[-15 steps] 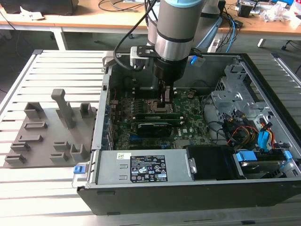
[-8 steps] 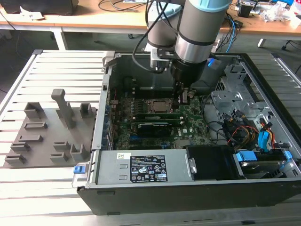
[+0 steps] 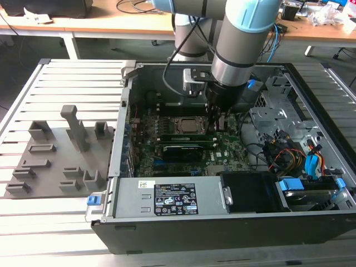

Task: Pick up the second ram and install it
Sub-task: 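Press down the second ram until it locks into place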

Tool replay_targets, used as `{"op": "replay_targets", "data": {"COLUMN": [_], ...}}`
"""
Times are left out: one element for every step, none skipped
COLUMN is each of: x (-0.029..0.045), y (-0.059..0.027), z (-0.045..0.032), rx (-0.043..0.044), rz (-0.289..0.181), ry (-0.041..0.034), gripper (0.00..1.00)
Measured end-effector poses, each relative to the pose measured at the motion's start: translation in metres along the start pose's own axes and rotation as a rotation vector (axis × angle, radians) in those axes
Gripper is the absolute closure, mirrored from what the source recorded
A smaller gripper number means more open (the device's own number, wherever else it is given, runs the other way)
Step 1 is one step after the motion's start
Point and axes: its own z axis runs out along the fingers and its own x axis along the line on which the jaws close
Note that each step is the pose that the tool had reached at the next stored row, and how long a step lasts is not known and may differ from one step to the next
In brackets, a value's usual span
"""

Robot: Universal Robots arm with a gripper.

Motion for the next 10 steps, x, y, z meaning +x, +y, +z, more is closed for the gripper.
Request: {"op": "replay_targets", "data": {"x": [0.0003, 0.0004, 0.0, -0.0002, 0.0, 0.0004, 0.0007, 0.001, 0.0013, 0.0016], "y": [-0.0002, -0.0003, 0.0002, 0.0008, 0.0029, 0.0087, 0.0141, 0.0193, 0.027, 0.0345], "z": [0.0041, 0.0072, 0.0048, 0.003, 0.0008, 0.0006, 0.0009, 0.0011, 0.0017, 0.0022], "rx": [-0.0001, -0.0004, 0.0021, 0.0038, 0.0063, 0.0087, 0.0097, 0.0104, 0.0111, 0.0118], "rz": [0.0, 0.0, 0.0, 0.0, 0.0, -0.001, 0.0, -0.001, 0.0, -0.001], "ry": [0.0011, 0.0008, -0.0016, -0.0029, -0.0012, -0.0011, -0.0013, -0.0013, -0.0012, -0.0011], "gripper": [0.89, 0.89, 0.89, 0.89, 0.89, 0.89, 0.89, 0.89, 0.89, 0.89]}}
